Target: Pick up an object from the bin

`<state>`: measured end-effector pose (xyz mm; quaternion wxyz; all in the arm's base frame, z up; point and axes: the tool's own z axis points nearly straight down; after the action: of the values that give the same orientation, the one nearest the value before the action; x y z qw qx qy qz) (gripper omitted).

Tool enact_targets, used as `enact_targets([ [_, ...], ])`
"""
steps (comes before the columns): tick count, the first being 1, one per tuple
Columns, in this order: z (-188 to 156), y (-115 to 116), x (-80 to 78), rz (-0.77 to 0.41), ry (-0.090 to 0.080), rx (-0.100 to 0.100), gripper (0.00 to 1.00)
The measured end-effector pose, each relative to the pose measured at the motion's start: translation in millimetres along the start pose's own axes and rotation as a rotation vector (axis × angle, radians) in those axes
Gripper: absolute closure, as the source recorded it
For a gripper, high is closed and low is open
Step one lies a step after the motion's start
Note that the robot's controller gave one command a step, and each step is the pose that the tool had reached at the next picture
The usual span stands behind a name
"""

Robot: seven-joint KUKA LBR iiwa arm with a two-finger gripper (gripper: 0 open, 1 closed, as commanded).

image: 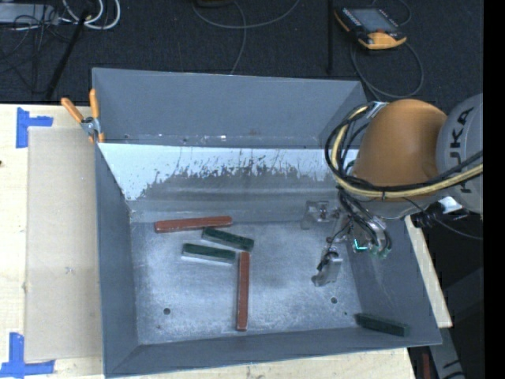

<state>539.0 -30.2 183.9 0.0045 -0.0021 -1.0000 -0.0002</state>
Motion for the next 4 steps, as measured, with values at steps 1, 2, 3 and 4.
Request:
enact_targets([
  [1,15.4,96.0,-5.1,-0.16,-0.007,-0.002,0.0],
  [2,113.6,143.1,-77.2,-0.427,-0.009,0.0,0.0],
  [3,107.6,143.3,-80.3,-0.425,-0.021,-0.001,1.0],
  [4,-34.8,146.6,-79.9,-0.933,-0.016,0.006,1.0],
])
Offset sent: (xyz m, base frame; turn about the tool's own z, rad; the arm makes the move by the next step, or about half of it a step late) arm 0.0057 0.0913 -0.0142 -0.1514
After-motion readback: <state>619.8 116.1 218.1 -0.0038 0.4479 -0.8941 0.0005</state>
